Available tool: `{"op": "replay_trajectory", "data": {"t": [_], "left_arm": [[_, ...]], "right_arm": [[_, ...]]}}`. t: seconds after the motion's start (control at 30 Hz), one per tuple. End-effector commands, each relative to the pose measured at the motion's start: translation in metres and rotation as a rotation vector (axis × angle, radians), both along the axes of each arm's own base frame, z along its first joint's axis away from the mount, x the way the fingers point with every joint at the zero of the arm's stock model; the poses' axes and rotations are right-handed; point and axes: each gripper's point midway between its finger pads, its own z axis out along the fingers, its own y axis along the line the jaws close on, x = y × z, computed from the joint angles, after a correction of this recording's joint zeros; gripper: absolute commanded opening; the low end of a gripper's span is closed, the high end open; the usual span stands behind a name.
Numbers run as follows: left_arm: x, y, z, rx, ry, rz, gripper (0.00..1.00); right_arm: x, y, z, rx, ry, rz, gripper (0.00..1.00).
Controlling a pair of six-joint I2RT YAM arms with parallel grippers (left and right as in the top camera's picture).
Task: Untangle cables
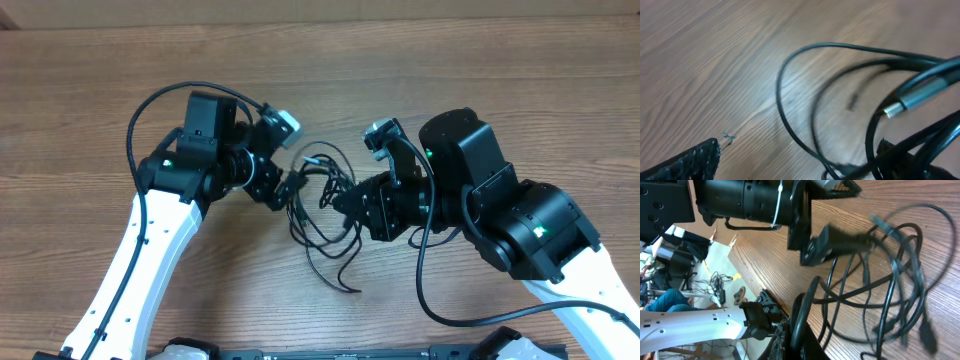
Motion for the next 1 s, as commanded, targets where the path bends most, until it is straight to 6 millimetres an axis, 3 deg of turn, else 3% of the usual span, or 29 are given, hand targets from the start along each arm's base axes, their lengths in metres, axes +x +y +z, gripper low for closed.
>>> {"op": "replay_trajectory", "data": {"t": [0.0,0.37,0.47,0.73,0.97], "left_arm": [[0.014,0.029,-0.005,0.067,0.021,0.258,0.99],[0.025,0.075,-0.008,0.198,-0.006,0.523,1.00],[0.027,0.111,-0.009,0.242,0.001,0.682,1.00],[0.022,0.164,-0.012,0.192,0.069,0.924,1.00],[0.012,0.173,-0.018,0.181,0.123,0.972,1.00]], "right_arm": [[-0.004,0.002,0.007,0.024,-0.003,0.025,0.04],[-0.012,-0.004,-0.003,-0.015,0.052,0.024,0.04],[-0.015,-0.006,-0.006,-0.027,0.067,0.024,0.04],[-0.012,-0.007,-0.007,-0.035,0.051,0.017,0.04],[-0.007,-0.007,-0.006,-0.039,0.029,0.001,0.04]]}}
